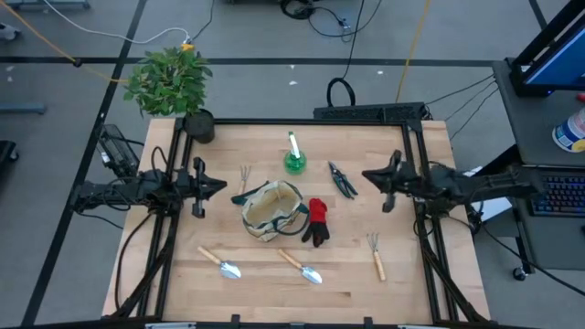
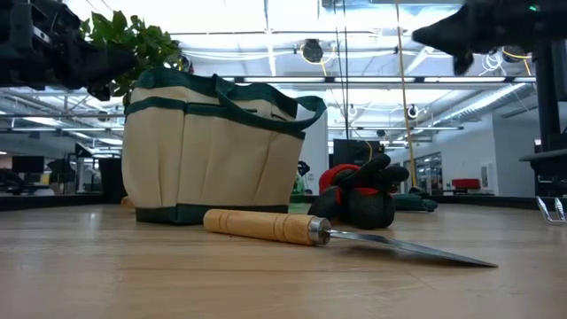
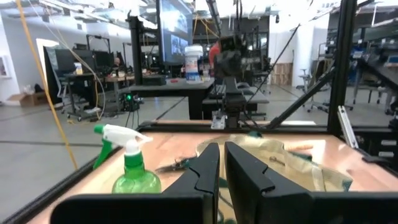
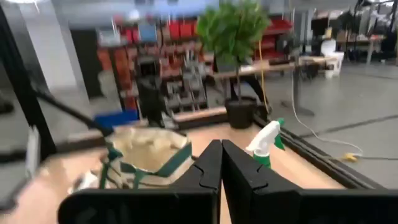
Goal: Pick & Place Garden tools in Gardening bag
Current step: Put the green spray bottle into the gardening bag, then put the red gloves into the gardening bag
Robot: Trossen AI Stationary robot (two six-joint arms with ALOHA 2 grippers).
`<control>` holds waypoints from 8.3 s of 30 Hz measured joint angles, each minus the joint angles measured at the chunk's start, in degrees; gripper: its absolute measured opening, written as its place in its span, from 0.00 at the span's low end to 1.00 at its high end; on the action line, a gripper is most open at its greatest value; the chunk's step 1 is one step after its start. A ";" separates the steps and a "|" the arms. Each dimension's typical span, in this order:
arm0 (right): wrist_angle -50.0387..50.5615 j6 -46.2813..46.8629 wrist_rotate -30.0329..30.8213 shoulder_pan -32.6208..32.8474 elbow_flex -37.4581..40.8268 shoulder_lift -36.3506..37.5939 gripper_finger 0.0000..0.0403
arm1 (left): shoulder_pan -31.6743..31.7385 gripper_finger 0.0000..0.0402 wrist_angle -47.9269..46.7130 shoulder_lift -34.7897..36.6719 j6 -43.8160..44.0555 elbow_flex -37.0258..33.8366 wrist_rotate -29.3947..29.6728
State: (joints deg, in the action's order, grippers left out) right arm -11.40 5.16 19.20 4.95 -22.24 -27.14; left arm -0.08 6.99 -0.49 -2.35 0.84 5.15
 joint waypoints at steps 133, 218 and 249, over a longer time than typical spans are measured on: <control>13.10 7.89 -38.61 -18.99 -53.46 -48.65 0.11 | -0.02 0.08 -5.93 0.01 -1.43 0.04 -1.11; 14.76 3.59 -17.74 -7.45 -53.46 -69.56 0.28 | 0.00 0.08 -5.95 0.00 0.07 0.00 -2.25; 50.09 -11.41 -24.13 -2.55 -53.46 -58.48 0.40 | -0.02 0.08 -5.95 0.01 0.09 0.02 -2.73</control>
State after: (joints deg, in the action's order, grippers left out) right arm 38.69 -6.25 -4.93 2.40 -75.70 -85.62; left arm -0.10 1.04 -0.48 -2.27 0.86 2.42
